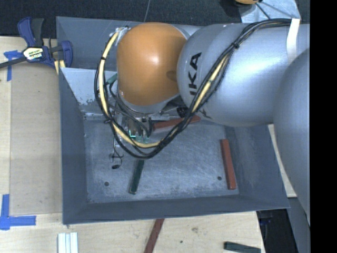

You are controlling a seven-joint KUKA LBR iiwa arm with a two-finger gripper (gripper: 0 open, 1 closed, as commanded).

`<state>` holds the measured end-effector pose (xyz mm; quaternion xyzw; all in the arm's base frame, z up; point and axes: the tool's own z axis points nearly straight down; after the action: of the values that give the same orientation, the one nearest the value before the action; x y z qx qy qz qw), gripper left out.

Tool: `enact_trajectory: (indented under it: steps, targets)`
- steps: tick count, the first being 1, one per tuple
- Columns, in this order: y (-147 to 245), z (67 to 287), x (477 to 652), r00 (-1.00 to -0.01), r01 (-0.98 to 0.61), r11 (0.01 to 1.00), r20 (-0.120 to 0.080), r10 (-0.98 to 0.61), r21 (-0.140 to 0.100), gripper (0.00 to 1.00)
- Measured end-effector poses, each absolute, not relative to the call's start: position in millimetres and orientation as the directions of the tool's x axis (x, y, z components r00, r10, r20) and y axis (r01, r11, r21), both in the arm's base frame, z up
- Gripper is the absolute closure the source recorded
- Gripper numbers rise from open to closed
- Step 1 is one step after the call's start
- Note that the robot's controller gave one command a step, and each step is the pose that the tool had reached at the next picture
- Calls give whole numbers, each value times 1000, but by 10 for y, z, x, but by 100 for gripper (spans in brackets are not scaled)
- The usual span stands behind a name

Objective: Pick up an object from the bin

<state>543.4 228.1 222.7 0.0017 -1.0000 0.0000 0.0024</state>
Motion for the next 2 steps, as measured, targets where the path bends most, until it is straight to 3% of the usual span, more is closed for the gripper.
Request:
enact_trajectory:
  steps: [1, 2]
  targets:
    - [2270, 2267, 5454, -1000, 0, 1000, -3, 0, 2, 0]
    - [1916, 1725, 5278, -1000, 3, 1000, -7, 3, 3, 0]
